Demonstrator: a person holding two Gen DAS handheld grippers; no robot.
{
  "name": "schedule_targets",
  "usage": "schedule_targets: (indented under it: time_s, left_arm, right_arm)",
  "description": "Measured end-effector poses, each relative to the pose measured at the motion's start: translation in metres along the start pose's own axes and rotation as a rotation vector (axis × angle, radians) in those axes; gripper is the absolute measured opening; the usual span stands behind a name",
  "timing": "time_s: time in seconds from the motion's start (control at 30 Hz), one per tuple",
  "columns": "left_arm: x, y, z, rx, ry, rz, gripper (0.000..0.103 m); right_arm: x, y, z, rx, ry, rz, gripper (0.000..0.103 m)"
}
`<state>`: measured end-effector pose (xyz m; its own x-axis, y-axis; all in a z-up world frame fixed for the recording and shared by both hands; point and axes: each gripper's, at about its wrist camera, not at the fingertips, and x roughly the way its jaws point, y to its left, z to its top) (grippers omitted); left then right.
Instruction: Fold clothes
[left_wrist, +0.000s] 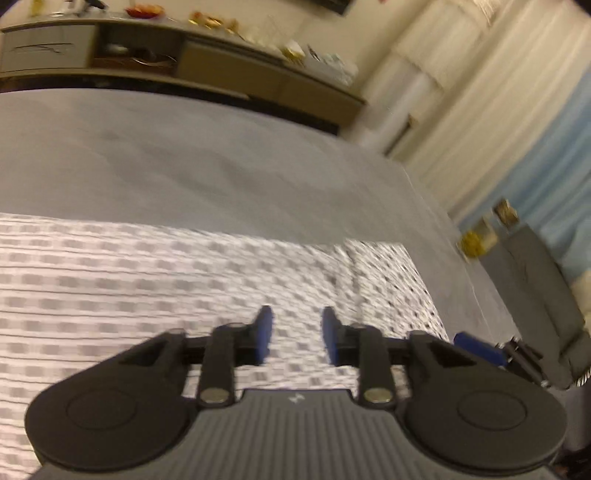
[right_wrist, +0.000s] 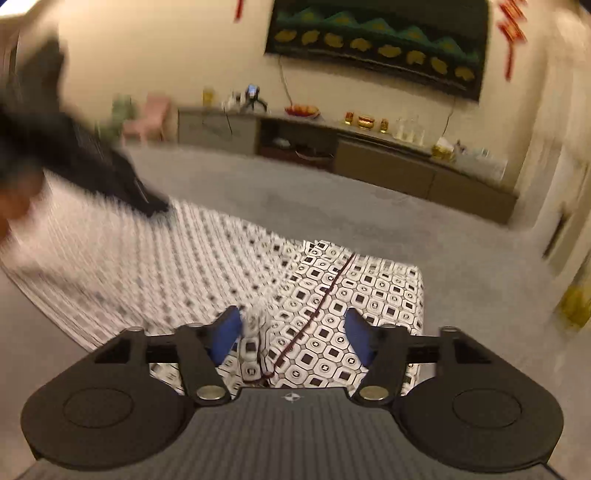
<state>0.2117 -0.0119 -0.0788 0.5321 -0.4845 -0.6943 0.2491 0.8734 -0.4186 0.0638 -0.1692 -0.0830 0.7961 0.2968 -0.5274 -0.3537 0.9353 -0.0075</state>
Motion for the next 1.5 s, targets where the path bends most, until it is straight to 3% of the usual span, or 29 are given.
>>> schedule_targets:
  time_s: [0.03, 0.17, 0.3, 0.33, 0.37, 0.4, 0.47, 0.67, 0.8, 0.9, 0.97, 1.1, 1.17, 1.27, 1.37, 1.5]
  left_arm:
    - [0.012, -0.01, 0.001, 0.014, 0.02, 0.004, 0.046]
    - [0.051, -0.043, 0.004, 0.039, 0.079, 0.003, 0.05]
    - [0.071, -0.068, -0.007, 0.034, 0.089, 0.035, 0.047]
    - [0.074, -0.076, -0.009, 0.045, 0.082, 0.056, 0.042]
    - [0.078, -0.083, -0.01, 0.054, 0.078, 0.076, 0.025]
    - [0.078, -0.087, -0.011, 0.062, 0.072, 0.086, 0.015]
    - [0.071, -0.092, -0.013, 0.073, 0.048, 0.087, 0.006]
    - [0.019, -0.094, -0.029, 0.037, -0.061, 0.098, 0.005]
    - [0.028, -0.081, -0.031, 0.023, -0.007, 0.163, 0.005]
    - [0.043, -0.08, -0.033, 0.044, 0.039, 0.175, 0.012]
    - [0.041, -0.083, -0.033, 0.057, 0.028, 0.178, 0.016]
    - [0.018, -0.093, -0.024, 0.092, -0.081, 0.192, 0.016]
    - [0.019, -0.101, -0.013, 0.126, -0.105, 0.19, 0.016]
    - [0.046, -0.11, 0.0, 0.174, -0.083, 0.22, 0.015]
    - [0.072, -0.114, 0.007, 0.223, -0.051, 0.26, 0.018]
    - [0.1, -0.108, 0.006, 0.22, 0.008, 0.314, 0.016]
  right_arm:
    - [-0.006, -0.009, 0.002, 0.052, -0.017, 0.028, 0.068]
    - [-0.022, -0.045, 0.006, 0.234, -0.074, 0.091, 0.069]
    - [-0.024, -0.074, 0.0, 0.359, -0.068, 0.075, 0.069]
    - [-0.022, -0.079, -0.003, 0.375, -0.055, 0.065, 0.069]
    - [-0.02, -0.084, -0.005, 0.39, -0.041, 0.058, 0.069]
    - [-0.018, -0.087, -0.007, 0.4, -0.03, 0.053, 0.069]
    - [-0.015, -0.092, -0.01, 0.412, -0.01, 0.049, 0.069]
    - [-0.009, -0.08, -0.01, 0.355, 0.032, 0.103, 0.068]
    - [-0.002, -0.064, -0.009, 0.273, 0.077, 0.127, 0.068]
    - [0.008, -0.052, -0.011, 0.188, 0.148, 0.062, 0.067]
    - [0.01, -0.046, -0.011, 0.146, 0.168, 0.027, 0.067]
    - [-0.015, -0.045, 0.003, 0.152, -0.017, 0.025, 0.067]
    - [-0.013, -0.045, 0.008, 0.149, -0.045, 0.019, 0.067]
    - [0.014, -0.039, 0.004, 0.118, 0.088, 0.012, 0.048]
    - [0.028, -0.033, -0.002, 0.084, 0.192, 0.005, 0.048]
    - [0.027, -0.032, -0.004, 0.074, 0.215, 0.016, 0.048]
